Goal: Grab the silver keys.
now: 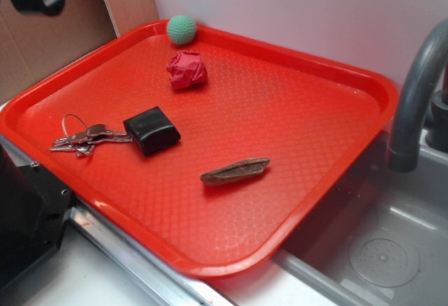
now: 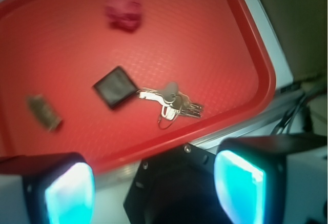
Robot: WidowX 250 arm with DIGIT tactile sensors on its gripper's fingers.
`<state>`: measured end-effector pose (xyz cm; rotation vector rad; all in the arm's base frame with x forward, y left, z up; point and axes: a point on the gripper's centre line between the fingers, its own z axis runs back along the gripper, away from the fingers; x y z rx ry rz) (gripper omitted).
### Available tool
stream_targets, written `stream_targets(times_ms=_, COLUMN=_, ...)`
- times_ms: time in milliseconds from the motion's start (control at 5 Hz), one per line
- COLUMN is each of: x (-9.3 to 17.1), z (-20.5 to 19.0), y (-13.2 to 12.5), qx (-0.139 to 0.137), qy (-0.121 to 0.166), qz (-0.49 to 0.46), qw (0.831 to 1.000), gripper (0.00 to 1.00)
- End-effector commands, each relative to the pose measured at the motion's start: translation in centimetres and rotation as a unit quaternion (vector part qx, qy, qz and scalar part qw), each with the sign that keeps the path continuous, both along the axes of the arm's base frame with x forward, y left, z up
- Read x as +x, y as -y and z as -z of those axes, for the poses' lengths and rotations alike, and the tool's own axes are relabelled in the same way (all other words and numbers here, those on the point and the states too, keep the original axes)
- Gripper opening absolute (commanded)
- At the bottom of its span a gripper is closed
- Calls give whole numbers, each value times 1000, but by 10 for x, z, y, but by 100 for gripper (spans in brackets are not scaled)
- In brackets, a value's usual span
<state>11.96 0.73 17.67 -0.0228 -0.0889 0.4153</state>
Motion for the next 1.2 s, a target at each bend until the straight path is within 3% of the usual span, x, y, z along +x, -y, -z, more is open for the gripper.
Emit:
stream_targets(times_ms=0, x=3, z=40, y=-27, qx=1, qy=37, qz=-75, qw=996, gripper=100)
stream_targets(times_ms=200, x=-2, z=64, y=-37, qx=11, qy=15, qz=-92, qw=996, gripper=100)
stream_targets(times_ms=400, x=2, z=85, y=-41, qx=13, qy=38, qz=-90, qw=995, gripper=100)
stream_targets(times_ms=800, x=21, z=120, y=-38, qx=16, qy=47, qz=-58, qw=997, gripper=100)
stream_targets(times_ms=1000, x=24, z=133, y=-36, qx=6, qy=20, qz=-71, qw=997, gripper=100)
